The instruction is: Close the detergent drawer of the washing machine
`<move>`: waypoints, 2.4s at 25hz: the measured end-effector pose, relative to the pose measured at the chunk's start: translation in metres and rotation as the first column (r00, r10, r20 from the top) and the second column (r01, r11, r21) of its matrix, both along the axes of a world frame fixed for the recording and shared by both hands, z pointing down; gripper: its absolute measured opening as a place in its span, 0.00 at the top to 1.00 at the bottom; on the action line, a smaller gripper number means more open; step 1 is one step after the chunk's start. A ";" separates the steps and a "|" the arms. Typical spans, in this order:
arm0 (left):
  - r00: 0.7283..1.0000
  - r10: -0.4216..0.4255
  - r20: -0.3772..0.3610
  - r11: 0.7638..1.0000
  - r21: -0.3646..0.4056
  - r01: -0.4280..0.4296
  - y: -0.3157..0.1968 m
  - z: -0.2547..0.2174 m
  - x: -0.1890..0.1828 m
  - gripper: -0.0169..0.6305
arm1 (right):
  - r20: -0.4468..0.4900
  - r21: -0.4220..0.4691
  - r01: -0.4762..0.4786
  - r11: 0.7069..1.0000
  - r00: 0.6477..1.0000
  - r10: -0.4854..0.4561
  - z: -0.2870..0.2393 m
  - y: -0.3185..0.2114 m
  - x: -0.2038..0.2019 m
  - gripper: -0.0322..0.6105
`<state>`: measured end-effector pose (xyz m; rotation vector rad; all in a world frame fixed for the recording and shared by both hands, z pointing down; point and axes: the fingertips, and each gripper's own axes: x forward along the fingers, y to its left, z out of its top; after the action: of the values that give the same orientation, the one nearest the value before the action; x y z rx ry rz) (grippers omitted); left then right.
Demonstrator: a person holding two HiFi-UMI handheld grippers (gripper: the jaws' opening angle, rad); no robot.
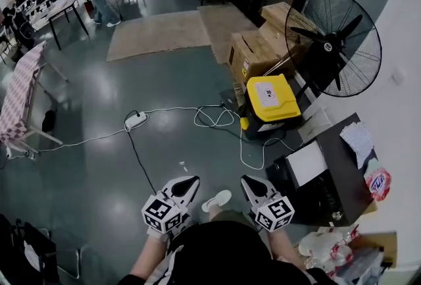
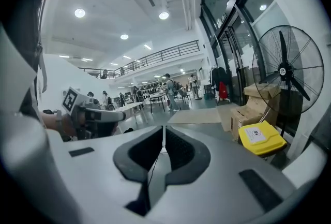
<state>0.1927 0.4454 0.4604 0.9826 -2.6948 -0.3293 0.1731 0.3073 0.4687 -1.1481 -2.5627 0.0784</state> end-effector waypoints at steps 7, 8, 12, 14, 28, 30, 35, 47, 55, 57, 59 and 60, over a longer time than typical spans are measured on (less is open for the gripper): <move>0.997 0.073 0.003 0.996 -0.042 -0.073 -0.026 -0.010 -0.099 0.96 | 0.005 0.033 -0.008 0.999 1.000 0.008 0.004 -0.017 -0.085 0.91; 0.996 0.087 0.005 0.995 -0.046 -0.087 -0.032 -0.011 -0.114 0.96 | 0.005 0.034 -0.017 0.999 1.000 0.017 0.004 -0.022 -0.097 0.90; 0.990 0.140 0.012 0.989 -0.055 -0.139 -0.062 -0.015 -0.173 0.96 | -0.006 0.016 -0.080 0.997 0.997 0.080 0.002 -0.053 -0.142 0.90; 0.985 0.170 0.013 0.984 -0.055 -0.169 -0.080 -0.016 -0.199 0.96 | -0.013 0.004 -0.114 0.994 0.993 0.114 0.003 -0.071 -0.163 0.90; 0.880 0.475 -0.021 0.876 -0.085 -0.475 -0.207 -0.005 -0.289 0.96 | -0.035 -0.016 -0.438 0.899 0.899 0.437 0.011 -0.190 -0.219 0.90; 0.850 0.526 -0.032 0.846 -0.077 -0.527 -0.225 -0.003 -0.299 0.96 | -0.041 -0.012 -0.495 0.869 0.869 0.494 0.012 -0.205 -0.220 0.90; 0.738 0.672 -0.057 0.735 -0.068 -0.674 -0.271 0.005 -0.319 0.96 | -0.059 -0.002 -0.652 0.758 0.757 0.651 0.014 -0.241 -0.217 0.90; 0.363 0.925 -0.114 0.358 -0.062 -0.932 -0.365 0.034 -0.323 0.96 | -0.129 0.045 -0.938 0.345 0.337 0.933 0.038 -0.298 -0.165 0.90; 0.152 0.974 -0.166 0.135 -0.108 -0.985 -0.383 0.072 -0.304 0.95 | -0.154 0.090 -0.992 0.093 0.079 0.985 0.065 -0.289 -0.123 0.90; 0.098 0.979 -0.177 0.079 -0.112 -0.991 -0.385 0.080 -0.297 0.95 | -0.169 0.104 -0.994 0.042 0.024 0.985 0.072 -0.281 -0.114 0.90; 0.048 0.981 -0.187 0.025 -0.123 -0.992 -0.385 0.089 -0.289 0.95 | -0.178 0.120 -0.993 0.004 -0.017 0.984 0.079 -0.274 -0.107 0.90; 0.028 0.981 -0.193 0.002 -0.131 -0.991 -0.386 0.094 -0.286 0.95 | -0.183 0.126 -0.992 -0.009 -0.032 0.983 0.083 -0.271 -0.104 0.90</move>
<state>-0.0931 0.0592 0.5547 2.3859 -1.1838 0.2955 0.0694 0.0360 0.5521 1.0086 -2.5154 0.5634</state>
